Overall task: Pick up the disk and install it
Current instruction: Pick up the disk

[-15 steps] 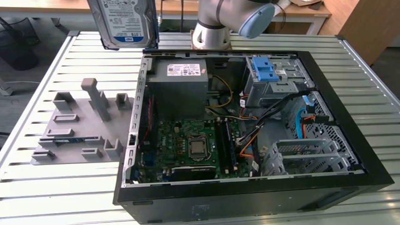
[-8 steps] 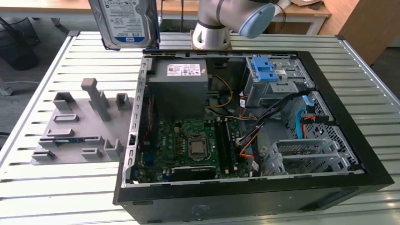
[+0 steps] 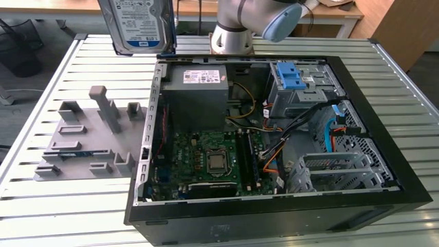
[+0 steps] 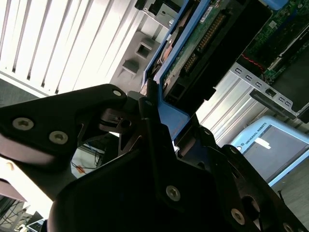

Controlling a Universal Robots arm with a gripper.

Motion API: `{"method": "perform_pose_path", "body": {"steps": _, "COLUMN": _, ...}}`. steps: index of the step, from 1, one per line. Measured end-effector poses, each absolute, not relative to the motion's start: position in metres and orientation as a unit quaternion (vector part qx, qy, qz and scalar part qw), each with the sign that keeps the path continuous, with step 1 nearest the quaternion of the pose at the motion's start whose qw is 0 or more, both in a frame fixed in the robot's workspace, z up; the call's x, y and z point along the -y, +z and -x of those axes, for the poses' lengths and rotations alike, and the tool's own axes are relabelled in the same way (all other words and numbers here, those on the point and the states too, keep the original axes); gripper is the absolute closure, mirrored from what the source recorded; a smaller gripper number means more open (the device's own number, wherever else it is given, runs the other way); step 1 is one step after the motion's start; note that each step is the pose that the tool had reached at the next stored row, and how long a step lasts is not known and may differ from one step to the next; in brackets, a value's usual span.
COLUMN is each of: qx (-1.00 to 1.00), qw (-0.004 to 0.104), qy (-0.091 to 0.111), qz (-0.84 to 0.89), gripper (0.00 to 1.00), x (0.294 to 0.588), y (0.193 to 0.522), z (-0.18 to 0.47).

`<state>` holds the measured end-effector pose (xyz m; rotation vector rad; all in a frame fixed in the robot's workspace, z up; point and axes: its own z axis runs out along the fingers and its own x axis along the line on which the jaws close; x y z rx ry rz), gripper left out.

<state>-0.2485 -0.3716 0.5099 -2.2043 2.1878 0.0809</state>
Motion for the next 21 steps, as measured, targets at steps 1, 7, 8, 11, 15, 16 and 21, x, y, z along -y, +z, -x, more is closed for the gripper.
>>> {"method": "perform_pose_path", "body": {"steps": 1, "qx": -0.704, "qw": 0.017, "qy": 0.026, "qz": 0.709, "gripper": 0.64, "x": 0.372, "y": 0.510, "z": 0.248}}
{"method": "perform_pose_path", "body": {"steps": 7, "qx": -0.704, "qw": 0.017, "qy": 0.026, "qz": 0.709, "gripper": 0.64, "x": 0.373, "y": 0.510, "z": 0.244}}
{"method": "perform_pose_path", "body": {"steps": 8, "qx": -0.704, "qw": 0.017, "qy": 0.026, "qz": 0.709, "gripper": 0.64, "x": 0.373, "y": 0.509, "z": 0.242}}
{"method": "perform_pose_path", "body": {"steps": 11, "qx": -0.704, "qw": 0.017, "qy": 0.026, "qz": 0.709, "gripper": 0.64, "x": 0.374, "y": 0.509, "z": 0.237}}
{"method": "perform_pose_path", "body": {"steps": 15, "qx": -0.704, "qw": 0.018, "qy": 0.026, "qz": 0.709, "gripper": 0.64, "x": 0.379, "y": 0.508, "z": 0.237}}
{"method": "perform_pose_path", "body": {"steps": 16, "qx": -0.704, "qw": 0.018, "qy": 0.026, "qz": 0.709, "gripper": 0.64, "x": 0.381, "y": 0.508, "z": 0.237}}
{"method": "perform_pose_path", "body": {"steps": 21, "qx": -0.704, "qw": 0.018, "qy": 0.026, "qz": 0.709, "gripper": 0.64, "x": 0.396, "y": 0.507, "z": 0.237}}
